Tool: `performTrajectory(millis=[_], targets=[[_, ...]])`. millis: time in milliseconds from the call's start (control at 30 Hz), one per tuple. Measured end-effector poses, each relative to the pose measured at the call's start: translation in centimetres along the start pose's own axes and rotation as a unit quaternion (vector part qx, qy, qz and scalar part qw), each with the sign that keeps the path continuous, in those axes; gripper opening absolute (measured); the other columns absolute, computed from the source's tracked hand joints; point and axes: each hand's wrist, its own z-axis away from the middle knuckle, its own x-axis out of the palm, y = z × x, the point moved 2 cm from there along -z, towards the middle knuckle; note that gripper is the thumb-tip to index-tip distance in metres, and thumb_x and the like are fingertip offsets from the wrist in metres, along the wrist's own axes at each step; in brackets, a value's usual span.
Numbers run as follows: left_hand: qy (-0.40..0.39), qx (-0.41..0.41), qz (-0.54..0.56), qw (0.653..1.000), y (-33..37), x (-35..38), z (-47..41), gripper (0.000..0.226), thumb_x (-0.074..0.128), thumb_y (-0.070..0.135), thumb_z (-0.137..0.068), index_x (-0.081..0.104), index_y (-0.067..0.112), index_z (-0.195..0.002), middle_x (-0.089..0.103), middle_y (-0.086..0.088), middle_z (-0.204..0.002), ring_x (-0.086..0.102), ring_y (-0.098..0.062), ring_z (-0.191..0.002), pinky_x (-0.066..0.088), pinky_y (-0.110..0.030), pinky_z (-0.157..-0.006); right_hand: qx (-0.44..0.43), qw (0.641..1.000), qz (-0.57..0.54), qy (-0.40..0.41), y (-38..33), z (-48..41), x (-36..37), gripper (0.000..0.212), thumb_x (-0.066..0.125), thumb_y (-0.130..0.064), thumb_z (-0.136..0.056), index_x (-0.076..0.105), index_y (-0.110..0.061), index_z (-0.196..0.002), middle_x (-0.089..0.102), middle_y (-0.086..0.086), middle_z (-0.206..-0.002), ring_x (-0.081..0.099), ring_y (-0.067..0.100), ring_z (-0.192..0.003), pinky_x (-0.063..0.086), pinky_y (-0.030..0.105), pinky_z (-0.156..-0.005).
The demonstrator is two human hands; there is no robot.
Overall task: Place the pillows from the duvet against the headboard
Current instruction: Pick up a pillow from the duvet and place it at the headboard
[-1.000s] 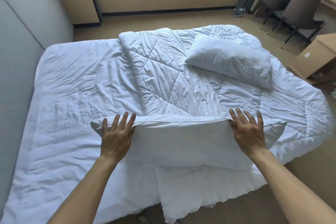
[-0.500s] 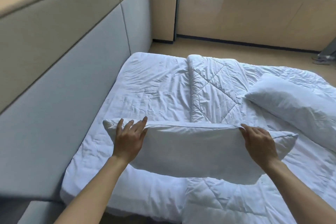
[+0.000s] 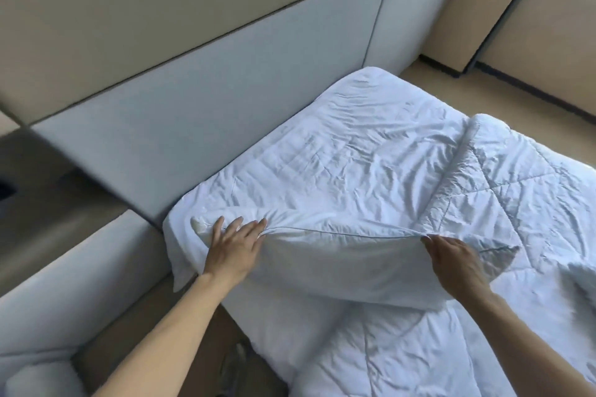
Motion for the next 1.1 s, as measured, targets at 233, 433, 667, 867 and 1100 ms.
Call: performTrajectory(millis=[233,433,667,867,1100], targets=[[-0.067,-0.042,0.028,0.997,1.6,1.4,0.8,0.061,0.020,0.052,-0.101,0.054,0.026,-0.144,0.057,0.008,-0.146,0.048,-0.025,-0.140,0.010,-0.048,-0.117,0.018,0.994,-0.028,-0.108,3.6,-0.8,3.8,0.025,0.056,-0.019,-0.101,0.073,-0.005,-0.114,0.073,0.018,-0.116,0.067,0.040,-0.109,0.050,0.047,-0.094],[-0.073,-0.046,0.030,0.996,1.9,2.0,0.0,0.062,0.023,0.055,-0.100,0.054,0.025,-0.144,0.054,0.007,-0.149,0.043,-0.024,-0.143,0.013,-0.050,-0.119,-0.047,0.994,0.000,-0.096,5.8,-0.9,5.0,0.019,0.076,-0.006,-0.085,0.076,-0.004,-0.105,0.076,0.015,-0.100,0.072,0.039,-0.091,0.056,0.048,-0.080],[0.049,-0.045,-0.039,0.997,2.8,3.1,-1.5,0.018,0.083,0.017,-0.080,0.079,0.017,-0.098,0.078,-0.001,-0.107,0.070,-0.031,-0.109,0.042,-0.060,-0.102,-0.040,0.999,0.001,-0.014,4.6,-3.2,5.8,0.025,0.053,-0.020,-0.087,0.074,-0.006,-0.084,0.073,0.012,-0.082,0.067,0.039,-0.079,0.051,0.046,-0.078],[0.112,-0.047,-0.051,0.991,2.4,2.4,-2.8,0.011,0.065,0.003,-0.090,0.064,0.013,-0.085,0.073,-0.003,-0.083,0.071,-0.031,-0.103,0.037,-0.059,-0.109,-0.009,0.997,-0.010,0.073,2.2,-6.2,4.2,0.019,0.050,-0.012,-0.095,0.065,-0.001,-0.092,0.065,0.023,-0.086,0.061,0.044,-0.080,0.048,0.050,-0.076],[0.201,-0.048,-0.073,0.976,-0.5,-1.1,-4.8,0.015,0.062,-0.001,-0.091,0.058,0.013,-0.089,0.064,-0.002,-0.088,0.067,-0.026,-0.101,0.036,-0.061,-0.111,-0.027,0.993,-0.036,0.111,-2.1,-11.3,1.6,0.006,0.061,-0.001,-0.094,0.066,0.003,-0.094,0.065,0.027,-0.091,0.061,0.048,-0.085,0.048,0.053,-0.078]])
